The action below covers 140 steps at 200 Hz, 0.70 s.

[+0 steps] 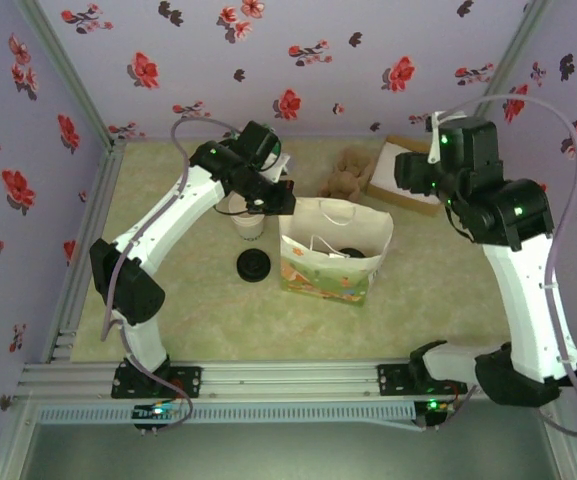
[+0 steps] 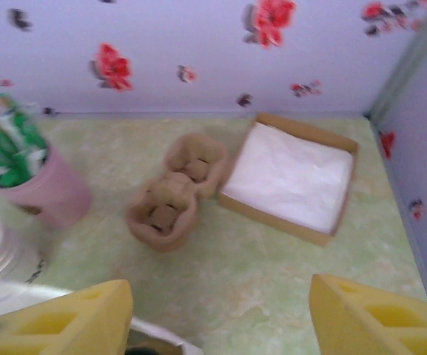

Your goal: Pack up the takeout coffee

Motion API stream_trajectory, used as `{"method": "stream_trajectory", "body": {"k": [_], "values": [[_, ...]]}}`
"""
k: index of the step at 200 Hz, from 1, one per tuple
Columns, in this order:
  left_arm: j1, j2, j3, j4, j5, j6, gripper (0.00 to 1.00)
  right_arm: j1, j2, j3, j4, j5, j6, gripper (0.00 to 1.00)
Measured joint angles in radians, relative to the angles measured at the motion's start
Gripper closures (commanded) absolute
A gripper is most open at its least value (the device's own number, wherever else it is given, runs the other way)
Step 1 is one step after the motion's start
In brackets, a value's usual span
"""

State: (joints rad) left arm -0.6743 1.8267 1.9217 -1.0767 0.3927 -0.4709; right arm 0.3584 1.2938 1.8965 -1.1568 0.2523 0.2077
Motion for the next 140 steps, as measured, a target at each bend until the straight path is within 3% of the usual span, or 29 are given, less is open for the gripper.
{"method": "stream_trajectory", "body": {"k": [22,58,96,140], "values": [[0.000,0.000,0.000,0.003,0.000,0.000,1.00,-0.135,0.133,-0.023,0.024,-0.056,0.069,0.36],[0.000,0.000,-0.013,0.025,0.001,-0.001,1.00,-0.292,0.418,-0.093,0.093,-0.101,0.175,0.31],[0.000,-0.002,-0.020,0.038,0.007,-0.001,1.00,-0.341,0.673,-0.029,0.172,-0.100,0.263,0.32],[0.000,-0.005,-0.026,0.048,0.014,-0.007,1.00,-0.354,0.957,0.246,0.191,-0.076,0.317,0.36]]}}
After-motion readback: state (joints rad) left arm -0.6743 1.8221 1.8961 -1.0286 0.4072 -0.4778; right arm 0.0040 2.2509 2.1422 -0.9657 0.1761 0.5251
